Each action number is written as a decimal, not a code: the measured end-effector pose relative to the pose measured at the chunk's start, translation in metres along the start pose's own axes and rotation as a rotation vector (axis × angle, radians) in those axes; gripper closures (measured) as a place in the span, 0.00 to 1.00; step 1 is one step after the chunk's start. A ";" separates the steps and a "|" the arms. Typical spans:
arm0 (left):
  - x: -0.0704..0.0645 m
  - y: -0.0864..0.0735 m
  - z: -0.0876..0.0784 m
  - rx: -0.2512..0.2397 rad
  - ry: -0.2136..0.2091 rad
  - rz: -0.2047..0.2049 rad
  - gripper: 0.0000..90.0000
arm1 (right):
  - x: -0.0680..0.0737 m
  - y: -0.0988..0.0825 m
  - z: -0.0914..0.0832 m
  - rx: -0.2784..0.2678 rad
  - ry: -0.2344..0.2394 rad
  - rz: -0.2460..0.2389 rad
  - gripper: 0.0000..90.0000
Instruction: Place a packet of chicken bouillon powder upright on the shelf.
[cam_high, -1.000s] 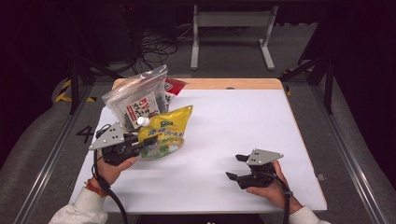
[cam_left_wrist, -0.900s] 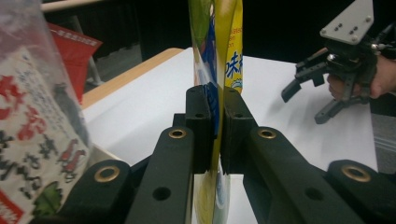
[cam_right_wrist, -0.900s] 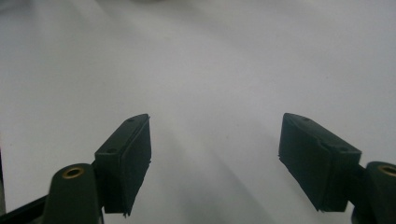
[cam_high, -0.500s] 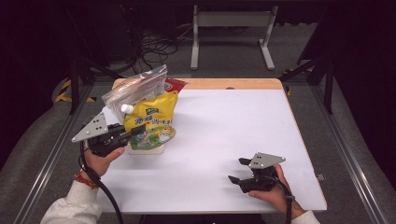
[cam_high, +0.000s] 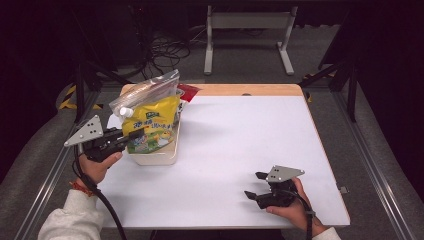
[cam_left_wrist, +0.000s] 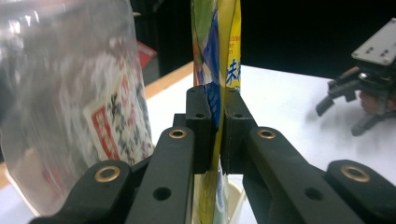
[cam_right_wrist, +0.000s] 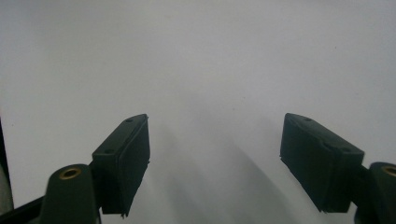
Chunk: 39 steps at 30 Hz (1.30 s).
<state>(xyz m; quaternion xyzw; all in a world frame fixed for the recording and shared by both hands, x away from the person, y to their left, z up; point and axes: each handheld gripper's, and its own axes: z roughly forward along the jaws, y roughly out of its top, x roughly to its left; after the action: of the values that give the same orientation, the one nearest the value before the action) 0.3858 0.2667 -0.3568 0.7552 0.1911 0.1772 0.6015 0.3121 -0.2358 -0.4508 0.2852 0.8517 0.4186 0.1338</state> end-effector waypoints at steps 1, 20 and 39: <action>0.001 -0.002 0.001 0.004 -0.009 -0.006 0.94 | 0.000 0.000 0.000 0.001 -0.001 0.000 0.27; 0.011 -0.038 0.022 0.144 -0.029 -0.036 0.94 | 0.003 0.002 -0.002 -0.005 -0.005 -0.014 0.26; 0.007 -0.054 0.015 0.172 0.063 -0.055 0.91 | 0.001 0.013 -0.003 -0.043 -0.021 -0.038 0.25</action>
<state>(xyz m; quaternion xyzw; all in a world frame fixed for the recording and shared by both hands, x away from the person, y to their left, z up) 0.3957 0.2688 -0.4122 0.7925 0.2453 0.1674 0.5327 0.3145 -0.2303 -0.4385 0.2703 0.8465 0.4311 0.1567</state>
